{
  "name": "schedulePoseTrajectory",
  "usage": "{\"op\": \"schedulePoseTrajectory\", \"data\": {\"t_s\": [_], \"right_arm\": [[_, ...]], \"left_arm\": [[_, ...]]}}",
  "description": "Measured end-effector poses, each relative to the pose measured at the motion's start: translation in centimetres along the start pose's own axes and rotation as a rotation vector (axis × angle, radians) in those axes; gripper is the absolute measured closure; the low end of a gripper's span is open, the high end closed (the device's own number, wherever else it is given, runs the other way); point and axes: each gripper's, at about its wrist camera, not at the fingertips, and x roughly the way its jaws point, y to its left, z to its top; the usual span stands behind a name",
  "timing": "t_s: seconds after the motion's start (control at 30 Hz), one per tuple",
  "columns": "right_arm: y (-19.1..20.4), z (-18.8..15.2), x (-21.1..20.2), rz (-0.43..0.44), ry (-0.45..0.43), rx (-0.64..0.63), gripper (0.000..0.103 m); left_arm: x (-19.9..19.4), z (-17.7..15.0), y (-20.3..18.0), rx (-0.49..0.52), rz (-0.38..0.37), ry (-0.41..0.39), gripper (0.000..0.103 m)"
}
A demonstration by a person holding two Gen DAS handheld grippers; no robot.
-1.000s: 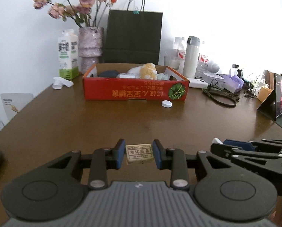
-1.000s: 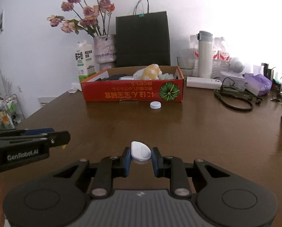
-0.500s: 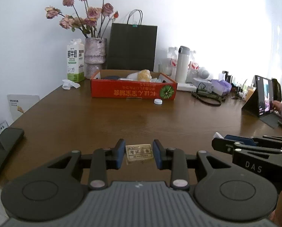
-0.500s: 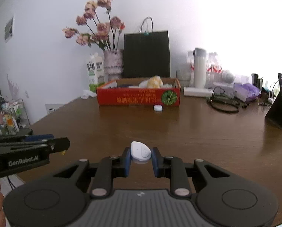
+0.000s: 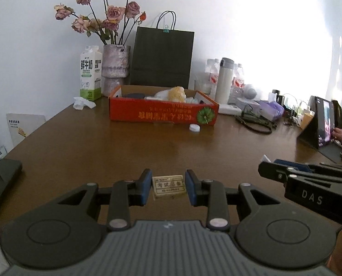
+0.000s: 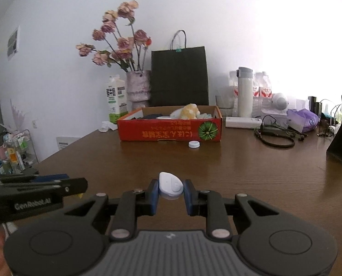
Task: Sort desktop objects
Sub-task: 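Carry the white oval piece and beige block over the cardboard box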
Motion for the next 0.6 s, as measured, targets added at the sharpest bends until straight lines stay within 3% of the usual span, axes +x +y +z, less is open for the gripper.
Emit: {"op": "schedulePoseTrajectory", "data": {"t_s": [0.17, 0.4, 0.47, 0.6], "right_arm": [[-1.1, 2.3, 3.5, -0.019, -0.022, -0.007, 0.081], [-2.7, 8.6, 10.7, 0.002, -0.033, 0.003, 0.081], [-3.5, 10.5, 13.1, 0.023, -0.02, 0.023, 0.081], [-4.8, 14.5, 18.5, 0.035, 0.026, 0.04, 0.081]], "left_arm": [[3.5, 3.2, 0.0, 0.021, -0.006, -0.035, 0.07], [10.5, 9.9, -0.1, 0.045, -0.028, -0.053, 0.07], [13.0, 11.6, -0.1, 0.064, -0.072, -0.035, 0.07], [18.5, 15.3, 0.6, 0.031, -0.08, 0.027, 0.07]]}}
